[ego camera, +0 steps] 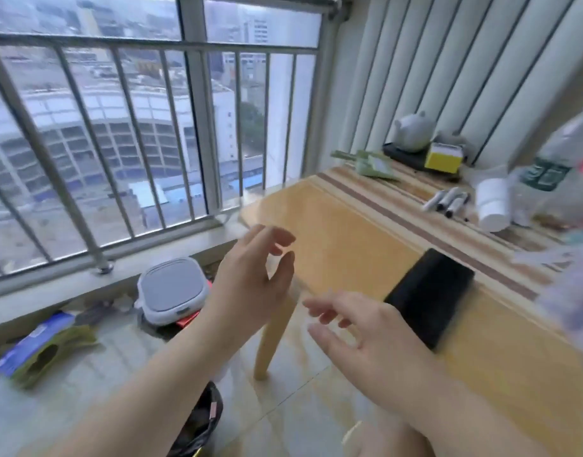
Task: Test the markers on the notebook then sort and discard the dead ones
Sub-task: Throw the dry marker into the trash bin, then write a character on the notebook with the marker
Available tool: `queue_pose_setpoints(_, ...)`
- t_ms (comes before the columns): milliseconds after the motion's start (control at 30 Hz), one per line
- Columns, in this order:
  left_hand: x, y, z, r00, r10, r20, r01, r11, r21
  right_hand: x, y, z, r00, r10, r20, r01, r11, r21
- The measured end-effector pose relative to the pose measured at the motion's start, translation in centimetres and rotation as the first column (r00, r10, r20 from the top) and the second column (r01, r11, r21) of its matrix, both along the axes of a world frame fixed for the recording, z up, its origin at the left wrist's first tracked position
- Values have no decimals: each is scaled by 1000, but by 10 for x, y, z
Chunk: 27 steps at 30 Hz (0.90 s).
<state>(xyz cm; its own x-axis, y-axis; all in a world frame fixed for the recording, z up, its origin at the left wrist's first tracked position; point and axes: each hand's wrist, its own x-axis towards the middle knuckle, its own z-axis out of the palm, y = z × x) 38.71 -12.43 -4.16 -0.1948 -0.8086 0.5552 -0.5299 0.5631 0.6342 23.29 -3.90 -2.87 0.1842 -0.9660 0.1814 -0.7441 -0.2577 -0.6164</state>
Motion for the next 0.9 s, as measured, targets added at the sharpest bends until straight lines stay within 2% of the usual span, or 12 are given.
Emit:
queue_pose_setpoints(167, -129, 23, 41, 919, -384, 89, 392, 913, -113, -111, 57, 41, 923, -385, 2, 383, 919, -96)
queue_pose_setpoints(300, -226, 64, 49, 801, -579, 152, 598, 788, -148, -199, 125, 46, 774, -632, -45, 628, 775, -78)
queue_pose_setpoints(433, -306, 109, 43, 651, -733, 196, 757, 643, -112, -282, 189, 26, 605, -777, -173, 781, 622, -58)
queue_pose_setpoints(500, -340, 128, 37, 591, -779, 207, 804, 589, -81, -318, 211, 15, 556, -795, -242, 805, 587, -79)
queue_pose_setpoints(633, -389, 155, 26, 561, -796, 226, 821, 571, -27, -368, 222, 3, 517, -776, -363, 822, 567, -41)
queue_pose_setpoints(900, -428, 160, 12, 559, -786, 263, 803, 593, 64, -391, 189, -12, 564, -655, -502, 751, 660, -16)
